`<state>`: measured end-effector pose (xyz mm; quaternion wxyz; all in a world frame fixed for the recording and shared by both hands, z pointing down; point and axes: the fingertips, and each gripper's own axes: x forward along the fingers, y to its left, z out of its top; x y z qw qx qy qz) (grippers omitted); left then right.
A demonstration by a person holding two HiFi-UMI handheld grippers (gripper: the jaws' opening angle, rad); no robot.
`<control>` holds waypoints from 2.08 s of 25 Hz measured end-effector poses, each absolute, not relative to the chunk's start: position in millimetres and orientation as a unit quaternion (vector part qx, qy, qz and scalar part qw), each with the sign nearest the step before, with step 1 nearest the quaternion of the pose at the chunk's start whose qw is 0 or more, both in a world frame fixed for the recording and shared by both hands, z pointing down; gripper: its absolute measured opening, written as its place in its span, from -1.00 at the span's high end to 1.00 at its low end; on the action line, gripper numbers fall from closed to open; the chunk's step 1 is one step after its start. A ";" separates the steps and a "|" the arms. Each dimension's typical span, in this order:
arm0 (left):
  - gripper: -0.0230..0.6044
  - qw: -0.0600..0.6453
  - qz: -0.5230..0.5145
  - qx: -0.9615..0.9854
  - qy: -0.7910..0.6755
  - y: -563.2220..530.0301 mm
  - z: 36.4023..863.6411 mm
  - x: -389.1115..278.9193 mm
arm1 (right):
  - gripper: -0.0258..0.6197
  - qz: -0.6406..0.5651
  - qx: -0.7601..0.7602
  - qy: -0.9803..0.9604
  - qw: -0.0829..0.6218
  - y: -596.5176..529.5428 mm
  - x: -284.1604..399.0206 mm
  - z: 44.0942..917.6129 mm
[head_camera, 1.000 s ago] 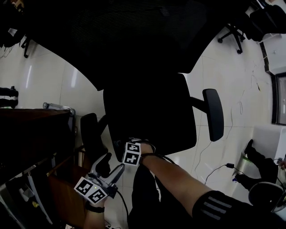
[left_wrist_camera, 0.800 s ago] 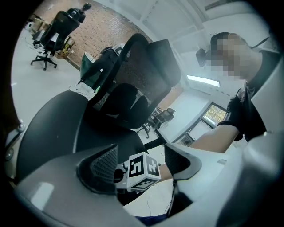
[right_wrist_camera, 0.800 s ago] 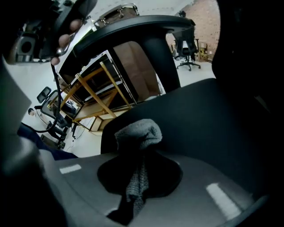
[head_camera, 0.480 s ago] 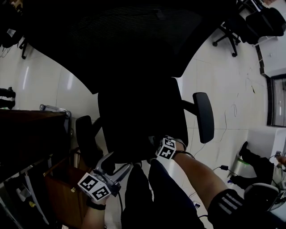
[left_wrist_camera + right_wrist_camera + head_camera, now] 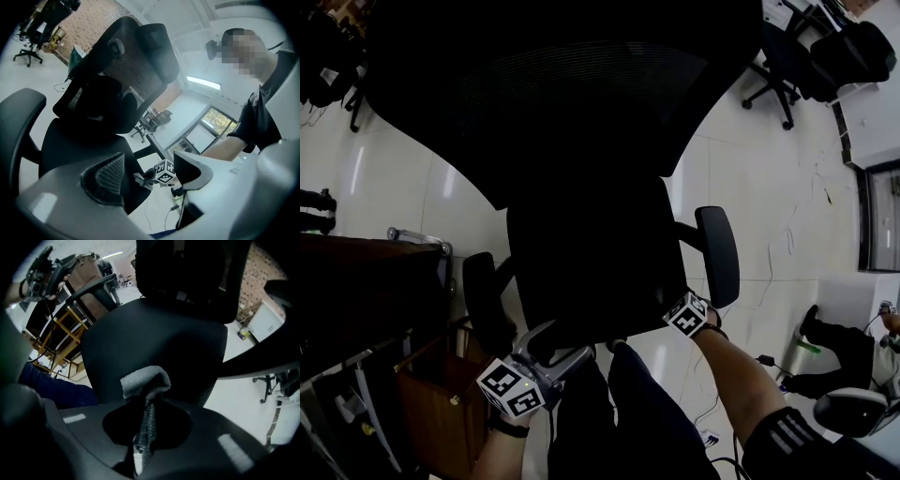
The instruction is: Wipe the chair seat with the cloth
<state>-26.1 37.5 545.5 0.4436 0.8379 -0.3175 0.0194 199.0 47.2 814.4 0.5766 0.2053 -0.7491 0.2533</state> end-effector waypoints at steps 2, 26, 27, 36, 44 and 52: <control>-0.20 0.440 0.016 0.840 -0.317 35.2 538.2 -25.6 | 0.83 0.282 0.232 -0.747 0.555 45.3 196.8 809.9; -0.19 0.316 -0.031 0.914 -0.254 114.6 313.0 -29.4 | 0.83 0.140 0.382 -0.903 0.136 72.7 98.6 345.1; -0.19 0.306 -0.033 0.917 -0.254 125.0 303.4 -25.2 | 0.83 0.129 0.379 -0.907 0.127 82.4 100.5 329.3; -0.19 0.238 -0.050 0.925 -0.291 249.5 244.1 25.4 | 0.83 0.055 0.349 -0.934 0.062 216.5 147.6 249.7; -0.19 0.237 -0.057 0.920 -0.306 375.2 224.3 81.2 | 0.83 0.060 0.305 -0.949 0.043 341.5 188.8 220.7; -0.19 0.216 -0.057 0.920 -0.321 420.0 201.3 69.3 | 0.83 0.055 0.279 -0.958 0.031 404.8 180.1 189.7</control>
